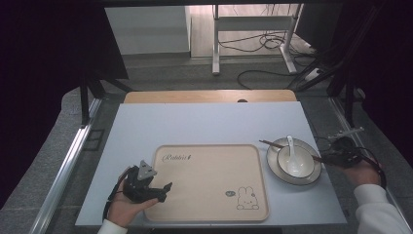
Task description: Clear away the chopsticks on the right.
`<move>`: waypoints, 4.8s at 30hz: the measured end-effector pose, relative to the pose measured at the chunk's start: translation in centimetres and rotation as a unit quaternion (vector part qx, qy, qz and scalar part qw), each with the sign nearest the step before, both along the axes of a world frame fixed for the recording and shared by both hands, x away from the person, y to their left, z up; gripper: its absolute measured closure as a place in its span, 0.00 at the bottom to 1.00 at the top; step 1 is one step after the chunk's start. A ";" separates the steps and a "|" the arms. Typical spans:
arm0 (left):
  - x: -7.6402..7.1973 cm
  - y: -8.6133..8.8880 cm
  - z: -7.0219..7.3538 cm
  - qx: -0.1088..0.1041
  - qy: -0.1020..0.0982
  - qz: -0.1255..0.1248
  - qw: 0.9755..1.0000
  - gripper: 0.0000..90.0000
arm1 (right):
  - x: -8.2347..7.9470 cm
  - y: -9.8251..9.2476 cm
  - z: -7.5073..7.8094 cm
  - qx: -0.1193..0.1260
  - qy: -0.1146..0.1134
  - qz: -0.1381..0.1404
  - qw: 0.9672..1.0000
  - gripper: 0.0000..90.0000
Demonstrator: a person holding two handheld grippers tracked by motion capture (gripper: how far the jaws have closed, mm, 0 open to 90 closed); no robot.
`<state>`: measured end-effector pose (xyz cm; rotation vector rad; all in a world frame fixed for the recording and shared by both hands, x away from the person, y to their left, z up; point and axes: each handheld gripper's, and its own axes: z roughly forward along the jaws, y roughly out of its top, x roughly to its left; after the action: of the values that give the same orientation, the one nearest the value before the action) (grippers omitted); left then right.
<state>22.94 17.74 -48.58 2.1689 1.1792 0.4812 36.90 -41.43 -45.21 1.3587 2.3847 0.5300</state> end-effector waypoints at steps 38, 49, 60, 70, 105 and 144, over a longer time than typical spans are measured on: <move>0.0 -0.1 -0.1 0.008 -0.004 -0.003 1.000 0.13 | 0.7 -1.2 0.4 -0.075 0.022 0.057 0.995 0.62; 0.0 0.3 -0.3 0.009 -0.004 0.004 1.000 0.13 | 1.8 -0.9 -0.7 -0.084 0.055 0.100 0.990 0.80; -0.1 0.3 -0.3 0.014 -0.004 0.003 1.000 0.13 | 1.8 -0.4 -0.5 -0.085 0.056 0.128 0.987 0.92; 0.0 0.3 -0.2 0.010 -0.007 0.004 1.000 0.13 | 0.3 0.6 2.2 -0.053 0.019 0.076 0.996 0.93; 0.1 0.3 0.0 0.008 -0.008 -0.001 1.000 0.13 | -9.7 17.3 1.0 0.061 0.041 0.177 0.981 0.93; 0.2 0.2 -0.1 0.013 -0.009 0.000 1.000 0.14 | -9.0 12.7 5.9 0.063 -0.076 0.158 0.983 0.49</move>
<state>23.11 17.98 -48.72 2.1828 1.1694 0.5168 27.93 -28.69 -39.34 0.9490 2.4853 0.8510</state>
